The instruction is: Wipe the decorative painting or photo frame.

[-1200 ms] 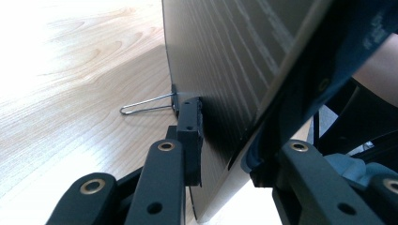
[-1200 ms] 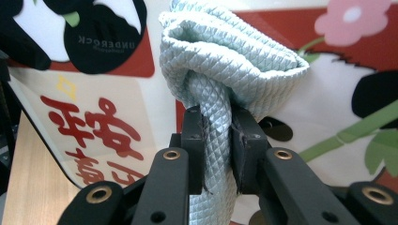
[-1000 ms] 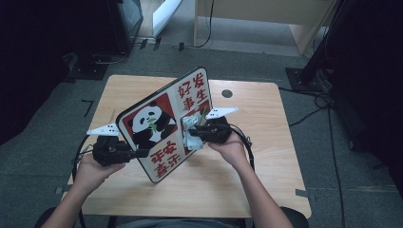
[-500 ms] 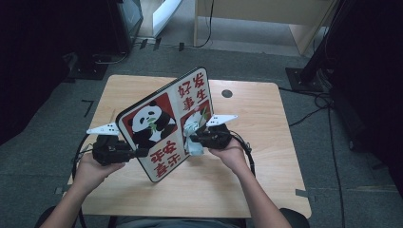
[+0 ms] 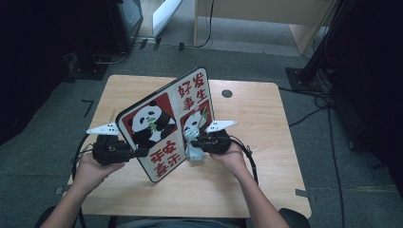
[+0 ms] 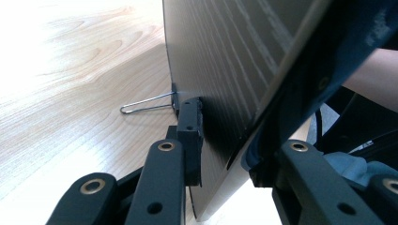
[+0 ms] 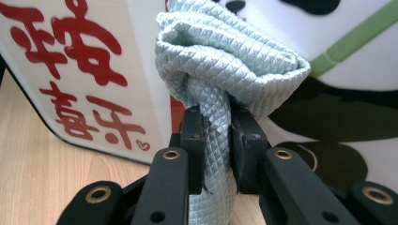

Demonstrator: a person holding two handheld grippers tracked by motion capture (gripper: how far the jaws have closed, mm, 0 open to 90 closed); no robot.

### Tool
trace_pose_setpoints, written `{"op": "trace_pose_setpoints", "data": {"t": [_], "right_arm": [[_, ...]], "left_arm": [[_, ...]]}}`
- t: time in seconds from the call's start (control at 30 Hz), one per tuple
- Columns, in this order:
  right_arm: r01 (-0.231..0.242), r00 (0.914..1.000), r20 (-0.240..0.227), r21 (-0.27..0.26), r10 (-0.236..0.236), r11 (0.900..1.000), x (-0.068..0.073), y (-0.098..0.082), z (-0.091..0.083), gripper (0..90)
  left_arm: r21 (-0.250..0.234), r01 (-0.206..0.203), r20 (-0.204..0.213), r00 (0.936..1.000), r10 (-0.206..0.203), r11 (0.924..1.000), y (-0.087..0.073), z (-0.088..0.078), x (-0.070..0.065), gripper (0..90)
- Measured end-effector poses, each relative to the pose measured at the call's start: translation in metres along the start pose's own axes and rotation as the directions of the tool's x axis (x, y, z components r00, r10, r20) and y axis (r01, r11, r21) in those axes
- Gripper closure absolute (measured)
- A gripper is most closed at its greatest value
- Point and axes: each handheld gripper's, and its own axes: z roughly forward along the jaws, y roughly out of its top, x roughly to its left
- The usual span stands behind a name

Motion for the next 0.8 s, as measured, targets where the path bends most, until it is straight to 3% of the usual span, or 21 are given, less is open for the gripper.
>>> {"op": "trace_pose_setpoints", "data": {"t": [0.17, 0.3, 0.67, 0.8], "right_arm": [[0.015, 0.9999, 0.004, 0.027, -0.015, 1.0, 0.001, -0.005, 0.003, 77.8], [-0.005, 1.0, -0.003, 0.043, 0.005, 0.999, 0.0, -0.007, 0.004, 77.7], [-0.024, 0.9996, -0.014, 0.093, 0.025, 0.995, -0.003, 0.003, 0.0, 77.9], [-0.048, 0.9987, -0.016, 0.068, 0.049, 0.997, -0.007, 0.013, -0.007, 78.0]], "left_arm": [[0.0, -0.002, -0.001, 1.0, 0.002, 1.0, 0.0, 0.0, 0.0, 72.2], [0.001, -0.003, 0.0, 1.0, 0.003, 1.0, 0.0, 0.0, 0.0, 72.2], [-0.001, -0.009, 0.001, 1.0, 0.009, 1.0, 0.0, 0.0, 0.0, 71.9], [-0.002, -0.008, 0.003, 1.0, 0.008, 1.0, 0.0, 0.001, 0.0, 71.8]]}}
